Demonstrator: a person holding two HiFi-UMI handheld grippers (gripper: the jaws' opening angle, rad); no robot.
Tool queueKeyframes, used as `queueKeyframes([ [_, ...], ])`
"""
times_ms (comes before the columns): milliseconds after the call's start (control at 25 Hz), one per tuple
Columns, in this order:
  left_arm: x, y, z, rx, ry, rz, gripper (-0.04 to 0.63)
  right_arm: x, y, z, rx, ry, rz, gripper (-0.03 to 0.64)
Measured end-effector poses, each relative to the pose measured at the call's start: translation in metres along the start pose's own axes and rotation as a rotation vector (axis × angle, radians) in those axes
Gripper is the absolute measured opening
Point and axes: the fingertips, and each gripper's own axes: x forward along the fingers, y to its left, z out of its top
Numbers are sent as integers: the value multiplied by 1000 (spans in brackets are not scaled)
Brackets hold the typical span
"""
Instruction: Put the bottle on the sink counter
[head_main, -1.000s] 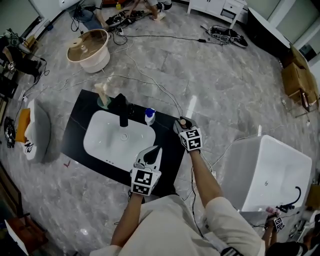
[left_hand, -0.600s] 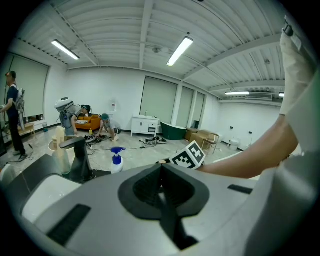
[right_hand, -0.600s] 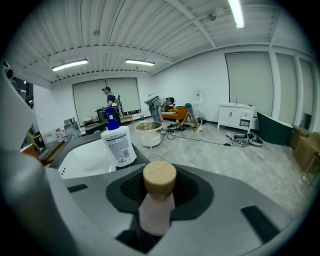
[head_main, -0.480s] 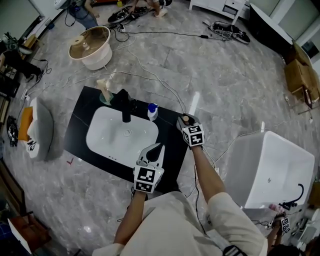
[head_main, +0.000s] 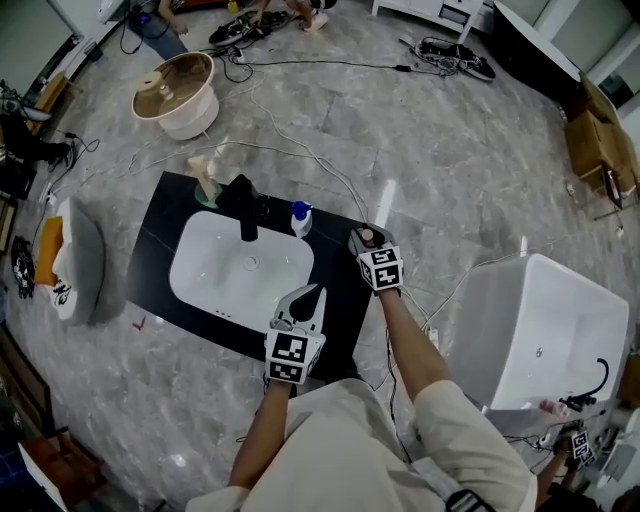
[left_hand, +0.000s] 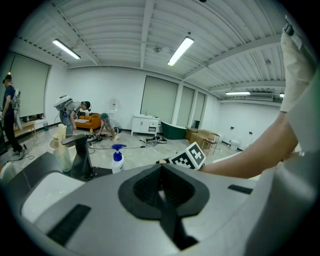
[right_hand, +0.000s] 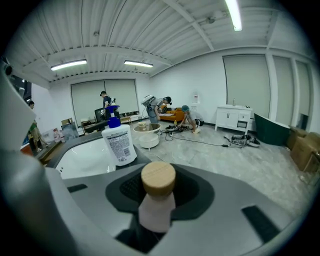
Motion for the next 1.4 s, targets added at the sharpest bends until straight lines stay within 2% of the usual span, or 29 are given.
queueKeyframes([
  [440, -5, 2, 0, 21, -9, -9, 6, 0, 0, -3, 30, -38, -63, 115],
  [680, -9, 5, 2, 36, -6, -8, 6, 1, -1, 0, 77, -31, -61, 124],
  [840, -10, 7, -2, 51, 2, -15, 6, 5, 4, -2, 96, -2, 5, 207],
  [960, -13, 11, -7, 47, 11, -16, 6, 5, 6, -1, 91, 17, 14, 233],
  [1400, -25, 19, -15, 37, 12, -40, 6, -13, 1, -5, 115, 52, -71, 265],
])
